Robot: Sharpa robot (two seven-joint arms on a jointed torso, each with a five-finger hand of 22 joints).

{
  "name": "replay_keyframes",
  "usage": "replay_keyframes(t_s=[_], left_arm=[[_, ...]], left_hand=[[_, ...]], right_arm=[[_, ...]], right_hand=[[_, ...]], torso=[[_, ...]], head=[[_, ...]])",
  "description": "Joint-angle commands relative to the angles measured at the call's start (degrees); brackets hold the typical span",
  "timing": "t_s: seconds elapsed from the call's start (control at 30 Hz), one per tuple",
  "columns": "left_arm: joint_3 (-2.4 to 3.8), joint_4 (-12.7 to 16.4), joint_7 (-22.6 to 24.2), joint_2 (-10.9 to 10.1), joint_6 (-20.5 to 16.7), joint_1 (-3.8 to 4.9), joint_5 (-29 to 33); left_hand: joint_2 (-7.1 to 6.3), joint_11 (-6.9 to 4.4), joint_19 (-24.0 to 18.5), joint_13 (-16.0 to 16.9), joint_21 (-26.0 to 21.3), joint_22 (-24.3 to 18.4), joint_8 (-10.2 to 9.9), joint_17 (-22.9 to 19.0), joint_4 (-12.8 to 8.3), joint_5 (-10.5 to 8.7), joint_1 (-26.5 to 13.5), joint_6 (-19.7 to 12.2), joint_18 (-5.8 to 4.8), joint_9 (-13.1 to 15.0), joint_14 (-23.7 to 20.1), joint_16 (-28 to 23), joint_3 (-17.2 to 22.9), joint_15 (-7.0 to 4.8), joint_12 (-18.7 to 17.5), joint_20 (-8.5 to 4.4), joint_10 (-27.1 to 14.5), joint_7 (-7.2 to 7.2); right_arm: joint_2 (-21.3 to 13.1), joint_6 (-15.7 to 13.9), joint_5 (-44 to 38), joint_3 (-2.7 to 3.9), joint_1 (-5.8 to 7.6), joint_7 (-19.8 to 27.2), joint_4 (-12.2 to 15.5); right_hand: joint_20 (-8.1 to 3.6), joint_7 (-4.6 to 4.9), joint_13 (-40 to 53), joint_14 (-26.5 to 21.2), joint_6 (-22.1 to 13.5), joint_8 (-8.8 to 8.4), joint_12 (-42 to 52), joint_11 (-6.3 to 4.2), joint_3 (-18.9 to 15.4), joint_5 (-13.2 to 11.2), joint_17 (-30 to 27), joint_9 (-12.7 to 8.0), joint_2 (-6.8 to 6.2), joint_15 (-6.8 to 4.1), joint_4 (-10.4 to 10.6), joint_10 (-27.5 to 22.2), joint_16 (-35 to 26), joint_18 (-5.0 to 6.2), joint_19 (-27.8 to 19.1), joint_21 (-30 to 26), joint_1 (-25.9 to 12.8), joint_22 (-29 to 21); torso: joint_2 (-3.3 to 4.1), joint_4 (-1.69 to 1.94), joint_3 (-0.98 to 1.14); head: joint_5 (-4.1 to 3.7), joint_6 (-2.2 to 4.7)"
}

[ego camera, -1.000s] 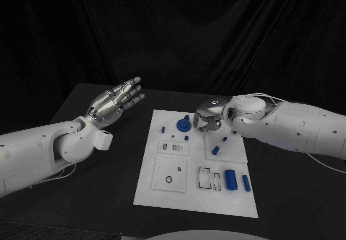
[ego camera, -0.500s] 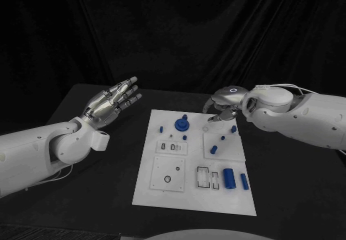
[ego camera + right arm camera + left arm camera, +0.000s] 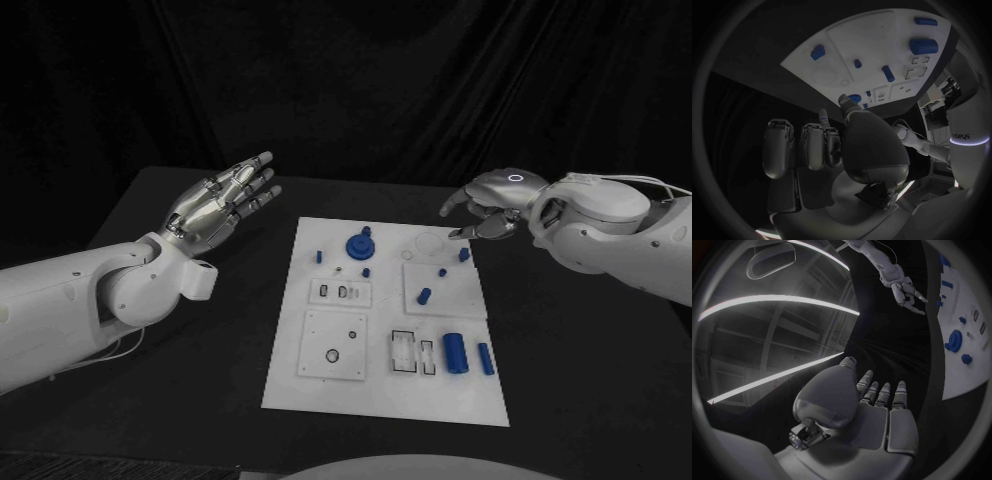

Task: Assemble the parts on the task board

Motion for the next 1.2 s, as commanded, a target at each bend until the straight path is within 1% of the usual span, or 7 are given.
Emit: replay_keyframes(t_s=[0.03,0.37,0.7,0.83,0.97,1.1,1.2], left_arm=[[0.06,0.0,0.5,0.2,0.9,-0.12,0.1],[0.06,-0.2,0.5,0.3,1.1,-0.3,0.1],[0.06,-0.2,0.6,0.1,1.2,-0.47,0.1],[0.06,-0.2,0.6,0.1,1.2,-0.53,0.1],[0.06,-0.2,0.8,0.0,1.3,-0.57,0.1],[0.06,-0.2,0.9,0.0,1.4,-0.6,0.1],[0.06,-0.1,0.9,-0.1,1.4,-0.6,0.1]], left_hand=[[0.07,0.26,0.0,0.1,-0.2,-0.1,0.2,0.0,0.0,0.26,0.5,0.3,0.59,0.1,0.1,-0.2,0.3,-0.09,0.0,-0.07,0.0,-0.13],[0.04,0.24,0.0,0.0,-0.2,-0.1,0.2,0.0,-0.1,0.3,0.6,0.3,0.59,0.1,0.1,-0.2,0.3,-0.09,0.0,-0.07,-0.1,-0.14],[0.04,0.24,0.0,0.0,-0.2,-0.1,0.2,0.0,-0.1,0.32,0.6,0.3,0.59,0.1,0.1,-0.2,0.3,-0.1,0.0,-0.08,-0.1,-0.15],[0.04,0.23,0.0,0.0,-0.2,-0.1,0.2,0.0,-0.1,0.34,0.6,0.3,0.59,0.1,0.1,-0.2,0.4,-0.1,0.0,-0.08,0.0,-0.15],[0.06,0.22,0.0,0.0,-0.2,-0.1,0.2,0.0,-0.2,0.4,0.7,0.4,0.59,0.1,0.1,-0.2,0.4,-0.1,0.0,-0.08,0.0,-0.17],[0.06,0.22,0.0,0.0,-0.2,-0.1,0.2,0.0,-0.2,0.4,0.7,0.4,0.59,0.1,0.1,-0.2,0.4,-0.1,0.0,-0.08,0.0,-0.17],[0.06,0.22,0.0,0.0,-0.2,-0.1,0.2,0.0,-0.2,0.4,0.7,0.4,0.59,0.1,0.1,-0.2,0.4,-0.1,0.0,-0.08,0.0,-0.17]], right_arm=[[-0.8,-3.6,-0.1,-0.01,-0.95,-2.2,0.1],[-1.8,-4.2,-0.1,-0.03,-3.57,-2.2,-1.2],[-1.3,-5.0,-0.1,-0.03,-5.11,-2.1,-2.7],[-1.0,-4.9,-0.1,-0.03,-5.42,-2.2,-3.2],[-0.8,-4.8,-0.1,-0.03,-5.77,-2.5,-3.5],[-0.7,-4.4,-0.1,-0.03,-6.25,-2.8,-4.0],[-0.5,-4.3,-0.1,-0.03,-6.65,-3.1,-4.4]], right_hand=[[0.22,0.4,15.1,4.3,0.2,0.18,0.1,0.52,0.0,0.4,5.1,-0.1,-0.55,0.36,0.5,6.1,0.0,-0.82,2.6,0.3,0.1,12.4],[0.44,0.84,15.1,4.3,0.5,0.51,0.1,0.89,-0.4,0.5,5.0,0.0,-1.24,0.63,1.6,6.1,0.0,-0.82,2.6,0.3,0.4,12.5],[0.79,1.44,15.1,4.3,1.0,1.92,0.1,1.38,-0.5,1.9,5.0,0.3,-1.87,0.98,3.0,6.1,0.0,-0.84,2.6,0.3,2.1,12.6],[0.87,1.57,15.1,4.3,0.8,2.45,0.1,1.49,-0.5,2.1,5.0,0.5,-2.04,1.06,3.4,6.1,0.1,-0.84,2.6,0.3,2.5,12.6],[0.97,1.68,15.1,4.2,0.4,3.48,0.1,1.61,-0.7,2.2,5.0,0.9,-2.22,1.17,4.2,6.1,0.1,-0.82,2.6,0.2,2.9,12.5],[1.12,1.82,15.1,4.2,-0.2,6.39,0.1,1.73,-0.9,3.6,4.8,2.3,-2.4,1.29,5.4,6.1,0.0,-0.78,2.6,0.1,4.0,12.5],[1.16,1.91,15.1,4.2,-0.7,7.25,0.1,1.78,-1.0,3.6,4.8,2.8,-2.52,1.34,5.8,6.1,0.0,-0.77,2.5,0.0,4.2,12.5]], torso=[[0.02,-0.06,0.03],[-0.03,-0.08,-0.01],[0.01,-0.05,0.1],[-0.07,0.0,0.03],[-0.02,-0.01,-0.01],[-0.03,-0.04,-0.01],[-0.03,-0.04,-0.03]], head=[[-0.35,0.04],[-0.19,0.07],[-0.26,0.15],[-0.22,0.18],[-0.17,0.28],[-0.11,0.23],[-0.09,0.2]])
